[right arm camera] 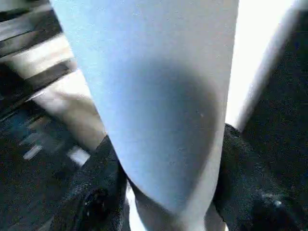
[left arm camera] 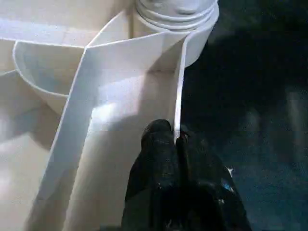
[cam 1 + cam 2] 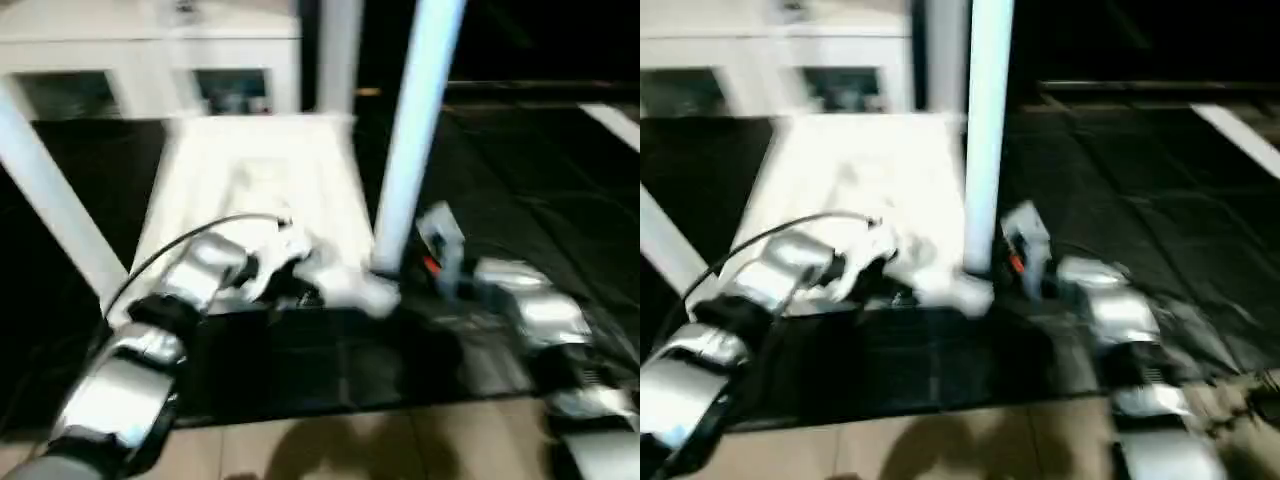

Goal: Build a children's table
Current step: Rotate leg to tighten

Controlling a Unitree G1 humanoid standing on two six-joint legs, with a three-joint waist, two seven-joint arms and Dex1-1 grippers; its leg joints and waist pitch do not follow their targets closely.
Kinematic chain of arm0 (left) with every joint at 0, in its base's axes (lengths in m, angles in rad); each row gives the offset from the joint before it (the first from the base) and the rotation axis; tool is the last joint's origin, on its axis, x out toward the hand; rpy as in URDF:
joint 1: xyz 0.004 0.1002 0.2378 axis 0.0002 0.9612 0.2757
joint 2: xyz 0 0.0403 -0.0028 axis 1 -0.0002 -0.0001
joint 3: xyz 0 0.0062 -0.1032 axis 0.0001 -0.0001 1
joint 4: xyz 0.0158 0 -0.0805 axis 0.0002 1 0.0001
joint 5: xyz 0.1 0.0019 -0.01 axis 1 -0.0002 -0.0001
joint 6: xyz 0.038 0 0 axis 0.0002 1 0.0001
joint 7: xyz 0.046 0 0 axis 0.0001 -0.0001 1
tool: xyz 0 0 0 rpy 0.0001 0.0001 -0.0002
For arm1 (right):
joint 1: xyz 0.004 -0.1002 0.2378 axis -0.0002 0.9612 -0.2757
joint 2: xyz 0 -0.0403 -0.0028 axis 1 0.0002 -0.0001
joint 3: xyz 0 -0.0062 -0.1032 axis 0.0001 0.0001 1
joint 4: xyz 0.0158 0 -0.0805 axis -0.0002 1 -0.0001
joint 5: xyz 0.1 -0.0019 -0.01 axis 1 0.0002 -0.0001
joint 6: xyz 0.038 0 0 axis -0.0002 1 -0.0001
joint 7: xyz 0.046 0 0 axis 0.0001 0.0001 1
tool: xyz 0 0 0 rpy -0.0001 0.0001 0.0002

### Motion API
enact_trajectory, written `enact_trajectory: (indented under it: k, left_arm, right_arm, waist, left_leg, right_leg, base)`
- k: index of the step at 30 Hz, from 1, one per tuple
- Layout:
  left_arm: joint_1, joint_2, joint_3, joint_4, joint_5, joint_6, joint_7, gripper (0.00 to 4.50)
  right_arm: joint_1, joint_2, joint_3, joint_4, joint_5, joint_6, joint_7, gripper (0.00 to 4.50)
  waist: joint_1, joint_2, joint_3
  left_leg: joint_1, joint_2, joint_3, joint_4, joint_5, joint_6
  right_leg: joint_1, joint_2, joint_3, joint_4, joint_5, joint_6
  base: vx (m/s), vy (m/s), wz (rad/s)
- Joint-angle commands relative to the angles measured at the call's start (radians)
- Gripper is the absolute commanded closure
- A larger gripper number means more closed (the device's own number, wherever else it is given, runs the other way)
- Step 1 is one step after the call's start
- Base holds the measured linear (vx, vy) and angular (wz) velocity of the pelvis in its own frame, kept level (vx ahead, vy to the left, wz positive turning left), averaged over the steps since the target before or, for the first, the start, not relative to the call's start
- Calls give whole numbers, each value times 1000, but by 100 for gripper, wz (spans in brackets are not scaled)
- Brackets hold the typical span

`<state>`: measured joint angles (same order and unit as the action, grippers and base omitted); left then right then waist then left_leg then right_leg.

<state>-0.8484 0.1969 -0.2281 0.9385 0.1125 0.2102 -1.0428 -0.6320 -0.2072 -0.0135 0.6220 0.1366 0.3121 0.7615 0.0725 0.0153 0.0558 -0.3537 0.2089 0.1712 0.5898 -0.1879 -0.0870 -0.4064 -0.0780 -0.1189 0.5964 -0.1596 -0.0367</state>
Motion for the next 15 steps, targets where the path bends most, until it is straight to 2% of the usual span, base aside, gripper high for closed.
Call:
enact_trajectory:
  k: [1,3,4,5,8,9,14,15]
  left_arm:
    - [-61,-76,47,-28,-53,13,92,450]
    - [-67,-98,59,-28,-55,31,146,450]
    - [-72,-112,66,-29,-57,42,175,450]
    - [-73,-117,67,-30,-58,47,186,450]
    - [-75,-125,67,-37,-50,53,203,450]
    - [-75,-127,68,-39,-49,58,206,450]
    - [-66,-115,61,-50,-37,62,197,450]
    - [-66,-112,63,-49,-36,62,198,450]
  right_arm:
    - [-24,110,61,47,7,40,-61,241]
    - [-46,139,56,75,-5,31,-127,241]
    - [-61,155,54,93,-17,19,-167,241]
    - [-69,161,54,103,-24,12,-187,241]
    - [-78,173,56,117,-48,-16,-198,241]
    - [-79,177,51,120,-49,-22,-200,191]
    - [-69,179,52,115,-48,-27,-192,160]
    - [-69,178,52,120,-53,-36,-195,136]
  waist:
    - [12,-3,-79]
    - [6,-4,-80]
    - [5,-11,-79]
    - [7,-6,-80]
    - [10,-5,-78]
    - [11,-6,-79]
    - [12,-5,-77]
    - [11,-2,-77]
  left_leg:
    - [-5,11,-5,-57,-115,43]
    - [-4,11,-4,-57,-104,54]
    - [-4,11,-2,-57,-103,61]
    - [-2,13,-3,-57,-95,66]
    - [-2,16,-3,-58,-98,78]
    - [-3,16,-2,-57,-96,84]
    - [-1,15,-2,-59,-117,82]
    - [-1,16,-2,-59,-117,79]
  right_leg:
    - [71,-73,51,-78,-293,-161]
    - [70,-71,52,-77,-264,-172]
    - [70,-71,52,-78,-261,-175]
    - [68,-73,54,-74,-247,-182]
    - [69,-72,55,-73,-222,-189]
    - [70,-72,56,-70,-202,-193]
    - [71,-74,55,-75,-234,-186]
    - [70,-74,56,-74,-227,-187]
  base:
    - [0,0,0]
    - [0,0,0]
    - [0,0,0]
    - [0,0,0]
    - [0,0,0]
    - [0,0,0]
    - [0,0,0]
    - [0,0,0]
